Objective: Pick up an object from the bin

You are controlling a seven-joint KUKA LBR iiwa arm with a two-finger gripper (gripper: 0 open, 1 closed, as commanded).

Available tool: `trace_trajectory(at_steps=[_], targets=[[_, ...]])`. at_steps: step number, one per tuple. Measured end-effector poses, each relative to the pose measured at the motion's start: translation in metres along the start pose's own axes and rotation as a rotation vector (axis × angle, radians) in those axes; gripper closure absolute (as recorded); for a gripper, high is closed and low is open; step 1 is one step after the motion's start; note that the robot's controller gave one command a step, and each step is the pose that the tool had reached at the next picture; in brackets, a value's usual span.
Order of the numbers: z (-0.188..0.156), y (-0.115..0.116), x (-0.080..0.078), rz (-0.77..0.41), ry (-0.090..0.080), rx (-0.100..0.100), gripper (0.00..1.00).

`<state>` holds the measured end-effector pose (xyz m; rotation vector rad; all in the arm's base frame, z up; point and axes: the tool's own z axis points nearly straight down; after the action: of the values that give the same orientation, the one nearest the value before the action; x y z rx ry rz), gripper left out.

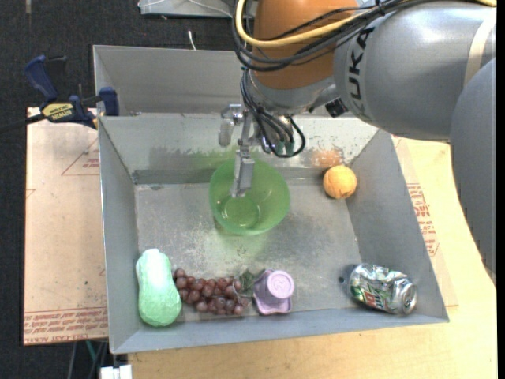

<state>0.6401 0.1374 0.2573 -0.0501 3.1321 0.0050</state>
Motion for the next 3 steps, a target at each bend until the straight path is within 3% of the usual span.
trace_trajectory(at_steps=[1,2,3], targets=[[0.050,0.001,0.046,-0.029,0.014,0.000,0.00],[0.048,0.007,0.041,-0.010,0.003,-0.001,0.00],[0.040,0.023,0.043,-0.038,0.004,-0.001,0.00]])
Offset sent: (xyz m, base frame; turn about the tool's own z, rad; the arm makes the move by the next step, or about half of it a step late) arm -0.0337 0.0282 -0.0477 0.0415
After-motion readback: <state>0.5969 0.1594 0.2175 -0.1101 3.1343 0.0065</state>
